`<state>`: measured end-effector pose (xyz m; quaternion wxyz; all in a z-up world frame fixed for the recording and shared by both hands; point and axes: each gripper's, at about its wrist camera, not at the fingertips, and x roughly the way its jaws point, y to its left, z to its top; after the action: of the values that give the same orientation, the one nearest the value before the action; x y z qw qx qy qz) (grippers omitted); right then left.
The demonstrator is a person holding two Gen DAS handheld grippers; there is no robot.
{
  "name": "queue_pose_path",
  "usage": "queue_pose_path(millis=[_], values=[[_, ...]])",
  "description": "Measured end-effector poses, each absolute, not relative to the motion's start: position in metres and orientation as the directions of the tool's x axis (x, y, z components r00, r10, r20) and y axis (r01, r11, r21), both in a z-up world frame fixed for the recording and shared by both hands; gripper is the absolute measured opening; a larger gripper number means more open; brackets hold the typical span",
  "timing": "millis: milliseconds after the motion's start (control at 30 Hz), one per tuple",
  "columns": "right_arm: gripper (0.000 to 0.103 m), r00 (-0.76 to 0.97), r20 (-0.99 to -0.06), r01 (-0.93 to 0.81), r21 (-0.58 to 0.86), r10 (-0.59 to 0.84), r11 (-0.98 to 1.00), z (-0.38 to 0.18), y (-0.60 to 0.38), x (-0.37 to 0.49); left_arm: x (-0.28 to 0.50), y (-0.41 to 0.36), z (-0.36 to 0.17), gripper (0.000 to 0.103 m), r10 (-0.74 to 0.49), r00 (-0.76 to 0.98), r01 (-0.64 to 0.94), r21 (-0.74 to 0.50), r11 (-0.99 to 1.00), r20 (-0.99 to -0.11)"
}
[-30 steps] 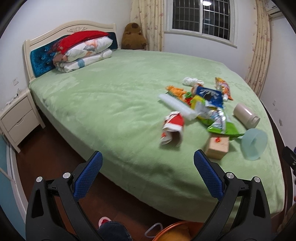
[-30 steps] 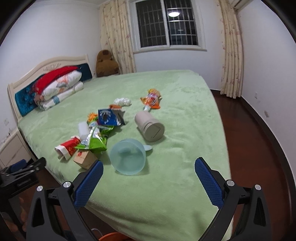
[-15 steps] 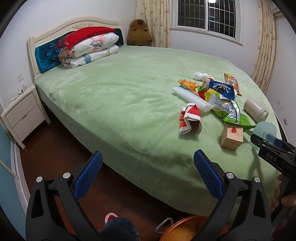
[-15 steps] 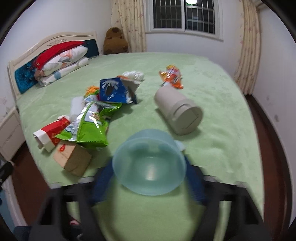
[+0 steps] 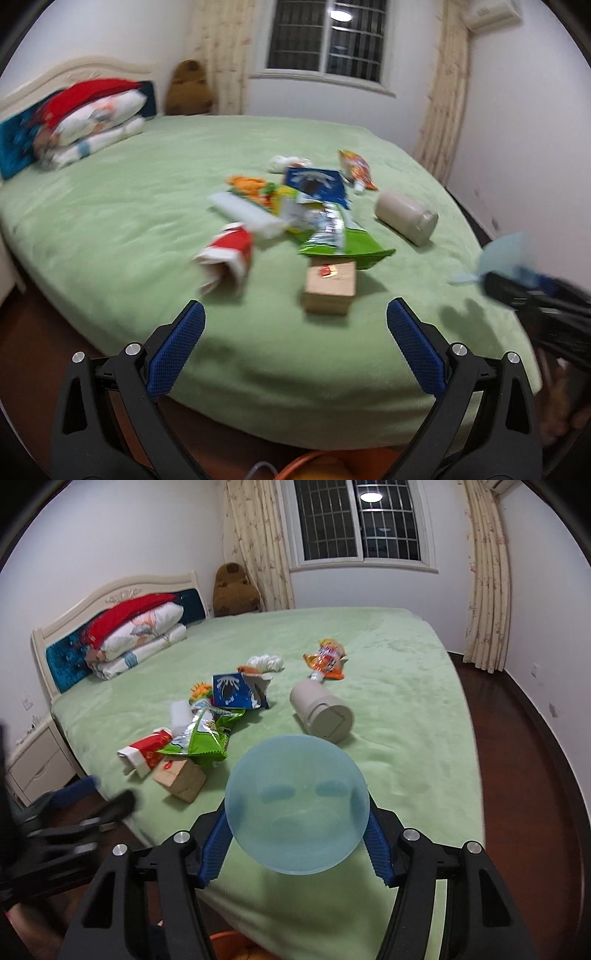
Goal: Collect trash
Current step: 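Grasp the light blue plastic cup with the right tool while the left tool grasps the wooden block, then carry cup and block to the orange bucket and open both tools to drop them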
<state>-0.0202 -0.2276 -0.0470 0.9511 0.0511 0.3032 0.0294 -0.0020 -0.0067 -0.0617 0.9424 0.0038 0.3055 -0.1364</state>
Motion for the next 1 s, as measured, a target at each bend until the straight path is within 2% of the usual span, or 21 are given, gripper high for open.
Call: queue_pose_path(millis=[200,400,433,467,567,733,1000], values=[[0.061,0.843,-0.527,-0.038,0.140,0.107,0.989,-0.026,-0.242,-0.058,0.022,-0.038,-0.078,0.096,-0.241,0.757,0.310,0.010,0.951,-0.607],[0.061,0.864,-0.490,-0.061,0.121,0.113,0.991,-0.014,-0.241,-0.073,0.039,-0.040,-0.089,0.093,-0.233,0.739,0.300,-0.002,0.954,-0.632],[0.061,0.865,-0.488,-0.064,0.119,0.114,0.991,-0.014,-0.241,-0.074,0.042,-0.040,-0.091,0.077,-0.230,0.737,0.296,-0.003,0.955,-0.635],[0.061,0.865,-0.488,-0.066,0.121,0.117,0.990,-0.013,-0.240,-0.074,0.044,-0.040,-0.092,0.051,-0.231,0.729,0.297,-0.007,0.955,-0.644],[0.061,0.863,-0.488,-0.070,0.133,0.127,0.989,-0.014,-0.241,-0.074,0.050,-0.035,-0.095,0.035,-0.257,0.696,0.291,-0.064,0.955,-0.671],[0.061,0.862,-0.490,-0.075,0.136,0.133,0.988,-0.014,-0.240,-0.076,0.046,-0.034,-0.091,0.035,-0.256,0.688,0.301,-0.054,0.952,-0.679],[0.061,0.864,-0.486,-0.075,0.135,0.132,0.988,-0.014,-0.240,-0.076,0.022,-0.025,-0.074,0.035,-0.323,0.676,0.343,-0.104,0.933,-0.662]])
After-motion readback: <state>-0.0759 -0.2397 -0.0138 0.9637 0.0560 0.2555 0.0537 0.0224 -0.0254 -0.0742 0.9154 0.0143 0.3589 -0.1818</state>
